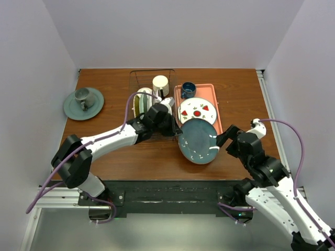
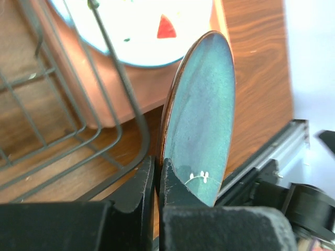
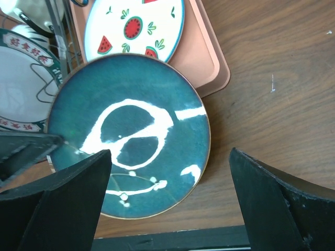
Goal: Load the mixed dishes into the dish rack
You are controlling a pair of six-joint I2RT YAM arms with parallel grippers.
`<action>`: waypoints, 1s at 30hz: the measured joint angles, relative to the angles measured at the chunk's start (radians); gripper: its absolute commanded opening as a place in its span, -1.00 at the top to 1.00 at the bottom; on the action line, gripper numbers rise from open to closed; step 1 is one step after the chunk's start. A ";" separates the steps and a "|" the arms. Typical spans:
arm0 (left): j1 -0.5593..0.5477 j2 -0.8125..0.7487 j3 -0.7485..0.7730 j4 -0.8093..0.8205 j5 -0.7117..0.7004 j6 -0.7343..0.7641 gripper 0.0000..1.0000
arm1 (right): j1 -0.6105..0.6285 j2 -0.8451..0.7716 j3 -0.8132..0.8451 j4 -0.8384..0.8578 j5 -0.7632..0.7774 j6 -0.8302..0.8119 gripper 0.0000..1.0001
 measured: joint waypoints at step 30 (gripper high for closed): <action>0.146 -0.014 -0.040 0.454 0.515 -0.261 1.00 | 0.000 -0.251 -0.076 0.179 -0.077 -0.022 0.49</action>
